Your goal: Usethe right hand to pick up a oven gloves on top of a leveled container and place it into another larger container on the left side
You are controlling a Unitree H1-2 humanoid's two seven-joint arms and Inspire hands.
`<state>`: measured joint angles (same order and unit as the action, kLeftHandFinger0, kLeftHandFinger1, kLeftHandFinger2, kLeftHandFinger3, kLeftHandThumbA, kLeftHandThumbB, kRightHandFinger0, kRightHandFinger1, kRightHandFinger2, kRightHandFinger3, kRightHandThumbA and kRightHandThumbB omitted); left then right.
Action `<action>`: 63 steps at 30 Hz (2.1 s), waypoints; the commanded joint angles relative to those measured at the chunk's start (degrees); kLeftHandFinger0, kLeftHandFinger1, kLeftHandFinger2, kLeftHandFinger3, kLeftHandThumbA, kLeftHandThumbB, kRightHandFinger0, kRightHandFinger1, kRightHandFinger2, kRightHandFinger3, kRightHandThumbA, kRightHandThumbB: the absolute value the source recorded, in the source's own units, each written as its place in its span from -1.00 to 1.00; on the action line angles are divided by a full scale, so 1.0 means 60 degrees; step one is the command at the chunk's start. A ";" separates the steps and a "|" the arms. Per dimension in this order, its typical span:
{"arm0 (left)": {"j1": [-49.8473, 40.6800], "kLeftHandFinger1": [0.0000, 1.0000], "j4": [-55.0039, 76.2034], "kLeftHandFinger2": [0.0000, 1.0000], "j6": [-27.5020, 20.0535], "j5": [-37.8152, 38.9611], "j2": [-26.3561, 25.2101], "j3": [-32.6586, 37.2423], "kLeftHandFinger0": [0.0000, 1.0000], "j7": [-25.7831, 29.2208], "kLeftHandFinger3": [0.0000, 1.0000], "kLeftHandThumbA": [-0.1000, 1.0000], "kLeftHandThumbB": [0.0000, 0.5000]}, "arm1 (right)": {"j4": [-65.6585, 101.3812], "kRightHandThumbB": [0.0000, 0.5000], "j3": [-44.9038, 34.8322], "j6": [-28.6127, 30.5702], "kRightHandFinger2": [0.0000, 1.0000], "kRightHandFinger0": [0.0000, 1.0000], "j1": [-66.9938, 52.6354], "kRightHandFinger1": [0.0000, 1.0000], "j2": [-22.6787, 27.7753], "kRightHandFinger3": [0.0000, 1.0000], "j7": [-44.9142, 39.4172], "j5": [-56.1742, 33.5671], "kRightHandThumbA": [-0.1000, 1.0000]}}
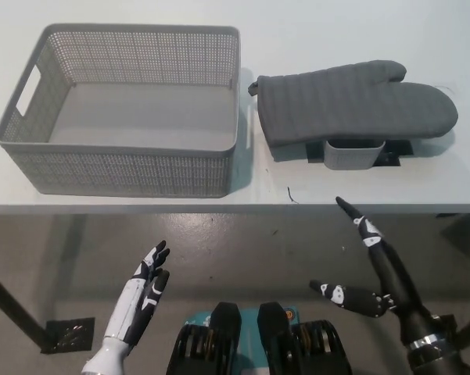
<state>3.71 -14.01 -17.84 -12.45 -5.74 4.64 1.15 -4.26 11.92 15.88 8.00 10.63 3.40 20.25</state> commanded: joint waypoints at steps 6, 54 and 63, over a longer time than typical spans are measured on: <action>0.0231 1.00 0.0111 1.00 -0.0800 -0.0128 -0.0021 -0.0064 1.00 0.0305 1.00 1.00 -0.57 | 0.3351 0.31 -0.1779 -0.1353 1.00 1.00 0.0569 1.00 0.1370 1.00 0.0733 0.4113 1.00; 0.0180 1.00 0.0049 1.00 -0.1026 -0.0173 0.0040 -0.0148 1.00 0.0287 1.00 1.00 -0.56 | -0.2862 0.26 -0.0359 -0.3188 1.00 1.00 0.5126 1.00 0.1839 1.00 0.1192 0.5416 1.00; 0.0206 1.00 0.0007 1.00 -0.1018 -0.0132 0.0039 -0.0176 1.00 0.0260 1.00 1.00 -0.50 | -0.3795 0.25 -0.0081 -0.3238 1.00 1.00 0.5838 1.00 0.1704 1.00 0.1248 0.5340 1.00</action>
<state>4.11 -14.44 -21.60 -12.95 -5.56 3.92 1.19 -26.22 10.79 -3.03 38.29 20.80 8.66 52.99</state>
